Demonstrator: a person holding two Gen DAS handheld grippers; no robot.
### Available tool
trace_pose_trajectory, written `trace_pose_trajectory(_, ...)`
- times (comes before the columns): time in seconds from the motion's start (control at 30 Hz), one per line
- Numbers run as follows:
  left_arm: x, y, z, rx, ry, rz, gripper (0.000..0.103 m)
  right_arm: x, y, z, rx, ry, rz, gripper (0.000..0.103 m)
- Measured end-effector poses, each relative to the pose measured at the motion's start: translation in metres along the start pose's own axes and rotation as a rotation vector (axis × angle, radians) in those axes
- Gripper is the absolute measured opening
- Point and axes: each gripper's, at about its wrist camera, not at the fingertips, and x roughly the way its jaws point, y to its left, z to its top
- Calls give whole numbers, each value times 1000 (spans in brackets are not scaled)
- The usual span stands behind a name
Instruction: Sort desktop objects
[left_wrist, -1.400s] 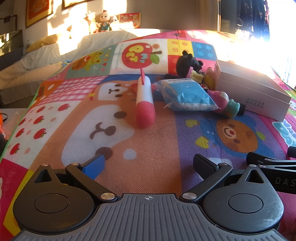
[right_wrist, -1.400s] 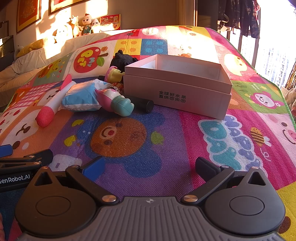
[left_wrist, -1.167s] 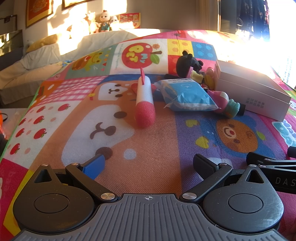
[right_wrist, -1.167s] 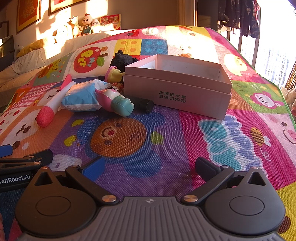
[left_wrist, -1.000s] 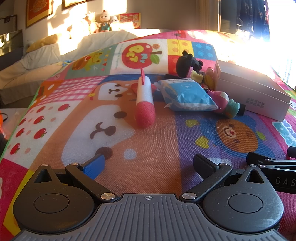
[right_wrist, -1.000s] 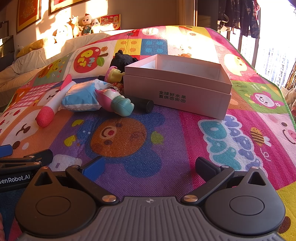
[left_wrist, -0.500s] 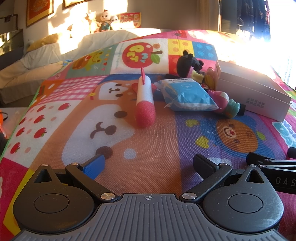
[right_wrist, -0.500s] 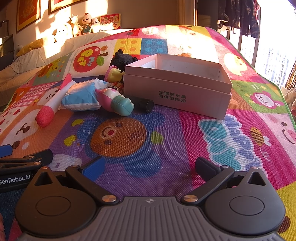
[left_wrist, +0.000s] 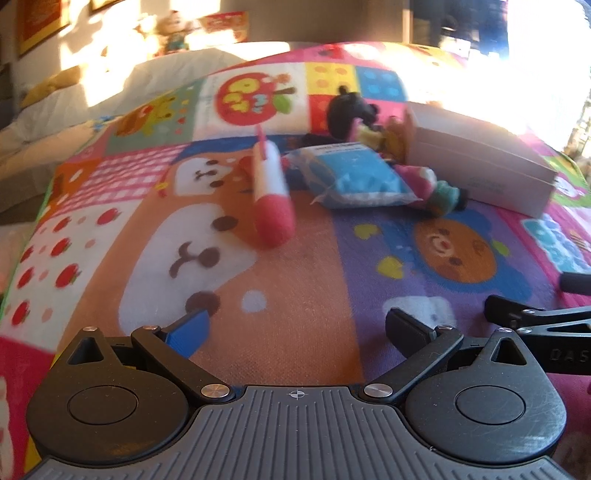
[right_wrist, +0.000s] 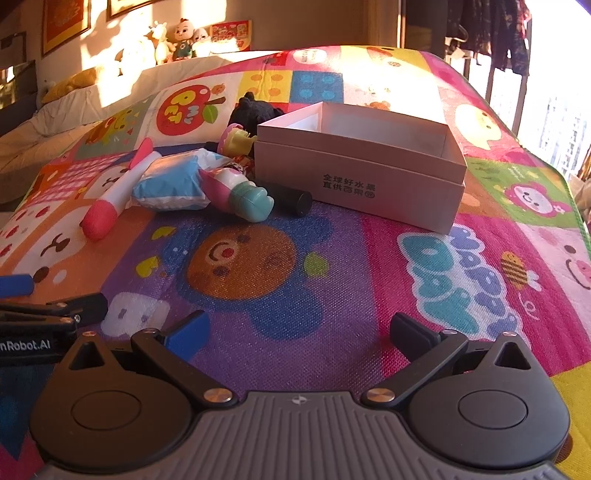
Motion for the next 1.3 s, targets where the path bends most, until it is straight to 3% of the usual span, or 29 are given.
trace_pose_trajectory(0.13,-15,7,26,32,-138,-60,103,0,-3,3,-86,-4,50,103)
trace_pose_trajectory(0.3,-4,30,72,-37,-115,-101,102,6,8,24,-278,-36,61,103)
trace_pose_trajectory(0.33,-3,33,76,-33,-120,-90,97,5,10,32,-305,-61,82,103)
trace_pose_trajectory(0.37,-2,35,79,-26,-123,-75,82,5,13,41,-323,-94,121,103)
trace_pose_trajectory(0.4,-1,39,84,-23,-118,-55,77,7,17,50,-338,-117,152,103)
trace_pose_trajectory(0.47,0,48,87,-55,-99,-51,77,19,28,65,-393,-125,185,103)
trace_pose_trajectory(0.57,-1,59,87,-112,-73,-70,82,46,45,77,-457,-102,170,85)
trace_pose_trajectory(0.63,-1,56,88,-104,-68,-85,82,63,49,78,-483,-60,163,67)
trace_pose_trajectory(0.67,0,52,89,-94,-66,-95,82,69,49,79,-482,-42,169,66)
trace_pose_trajectory(0.73,6,39,93,-78,-54,-125,82,69,43,83,-457,-35,199,43)
trace_pose_trajectory(0.83,29,11,100,-57,-5,-177,85,60,23,84,-375,-13,241,32)
trace_pose_trajectory(0.9,51,-9,103,-23,25,-167,84,50,5,80,-311,17,270,32)
trace_pose_trajectory(1.03,90,-32,107,60,36,-64,70,35,-22,67,-267,59,235,32)
trace_pose_trajectory(1.13,100,-21,107,46,54,-61,56,24,-27,64,-270,23,216,35)
trace_pose_trajectory(1.2,95,-5,104,23,70,-67,55,21,-20,64,-312,-8,196,41)
trace_pose_trajectory(1.3,82,15,98,5,81,-55,55,26,1,70,-370,-33,214,42)
